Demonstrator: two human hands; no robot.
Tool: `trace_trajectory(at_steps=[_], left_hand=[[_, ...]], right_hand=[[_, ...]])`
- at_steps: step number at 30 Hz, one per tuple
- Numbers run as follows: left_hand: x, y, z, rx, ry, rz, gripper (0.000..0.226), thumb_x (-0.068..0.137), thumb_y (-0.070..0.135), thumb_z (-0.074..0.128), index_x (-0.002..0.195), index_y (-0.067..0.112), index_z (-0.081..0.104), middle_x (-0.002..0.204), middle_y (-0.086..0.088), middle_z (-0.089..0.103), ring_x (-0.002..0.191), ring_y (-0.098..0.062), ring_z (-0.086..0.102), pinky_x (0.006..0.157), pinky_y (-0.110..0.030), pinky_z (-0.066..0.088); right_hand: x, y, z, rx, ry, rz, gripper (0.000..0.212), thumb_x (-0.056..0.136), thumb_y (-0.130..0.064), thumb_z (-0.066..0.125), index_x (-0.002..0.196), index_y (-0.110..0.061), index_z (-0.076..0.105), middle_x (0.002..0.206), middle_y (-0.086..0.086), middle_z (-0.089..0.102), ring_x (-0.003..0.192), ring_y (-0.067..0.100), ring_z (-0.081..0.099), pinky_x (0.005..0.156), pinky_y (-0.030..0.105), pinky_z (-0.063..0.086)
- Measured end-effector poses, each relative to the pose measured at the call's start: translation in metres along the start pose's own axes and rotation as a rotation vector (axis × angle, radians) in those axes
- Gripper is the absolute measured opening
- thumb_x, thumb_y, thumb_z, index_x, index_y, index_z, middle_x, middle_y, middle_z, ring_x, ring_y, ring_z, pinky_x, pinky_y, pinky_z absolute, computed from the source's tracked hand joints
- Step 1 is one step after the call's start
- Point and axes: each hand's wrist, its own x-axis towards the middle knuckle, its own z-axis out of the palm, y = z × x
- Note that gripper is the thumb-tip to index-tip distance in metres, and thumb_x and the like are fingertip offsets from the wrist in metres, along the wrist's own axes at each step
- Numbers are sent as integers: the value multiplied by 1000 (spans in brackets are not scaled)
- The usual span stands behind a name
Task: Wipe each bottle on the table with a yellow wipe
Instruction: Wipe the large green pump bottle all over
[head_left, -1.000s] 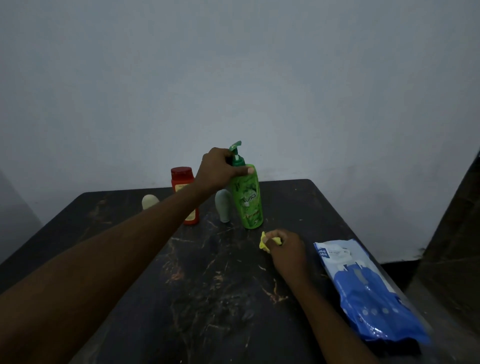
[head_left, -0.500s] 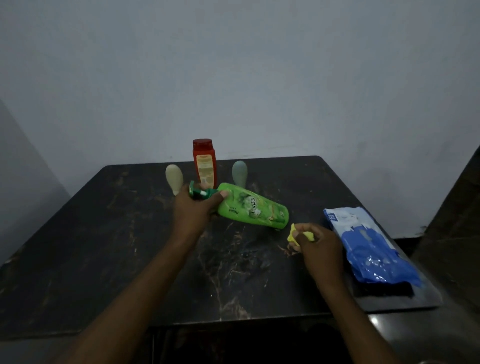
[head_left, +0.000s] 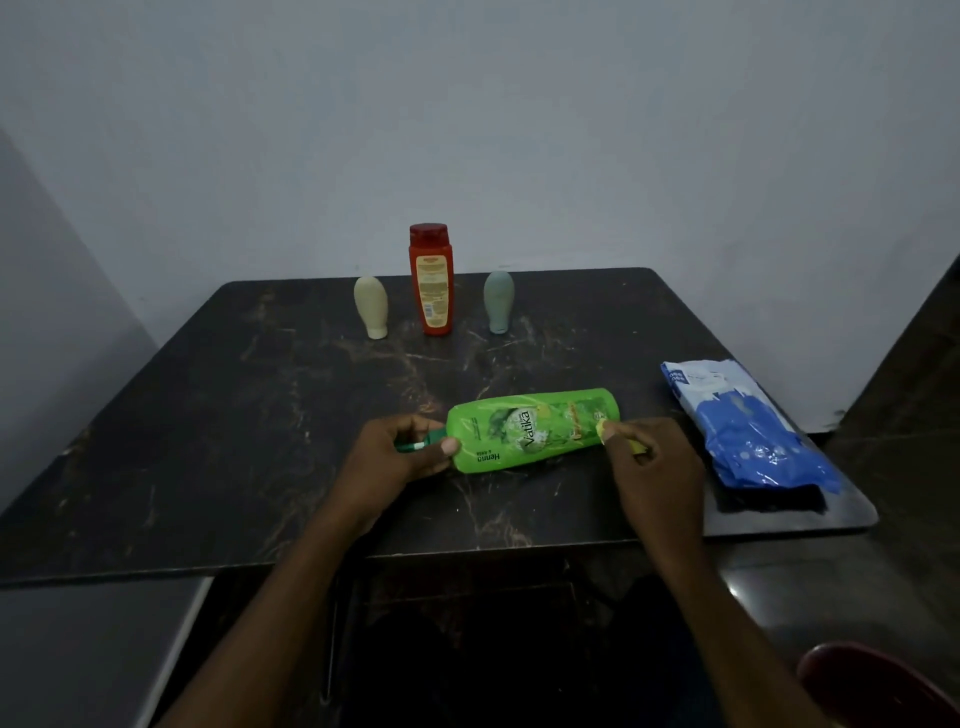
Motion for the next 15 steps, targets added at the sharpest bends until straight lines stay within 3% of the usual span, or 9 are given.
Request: trace_trajectory(at_steps=[4,7,12,15], left_hand=[[5,-1,-10,48,-58,2,17,93,11,71,104,-1,74,96,-18,77,97,-35,75,88,-33,62],[8,-2,-14,117,-97,24,19,96,16,69,106,1,74,94,-17,78,94,-34,76,90,-38,62],[10,-6,-15,159,-101,75,19,96,19,69,106,5,76,89,-14,79,88,-31,77,86,-36,62],[10,-7,-15,162,-96,92,18,96,18,69,105,5,76,86,-15,78,86,-32,76,86,-35,62]], right_hand=[[-1,-1,3,-40,-29,-45,13,86,-19,76,97,-23,73,97,-8,66,89,4,62,82,25,49],[0,1,5,-44,-31,-16,22,85,-21,77,106,-22,72,99,-9,67,90,6,62,82,26,50],[9,0,4,-84,24,29,10,89,-27,71,95,-19,71,83,-5,65,75,7,59,72,27,49],[16,-2,5,-144,38,4,10,91,-22,69,96,-14,72,84,0,65,79,16,61,75,35,51]])
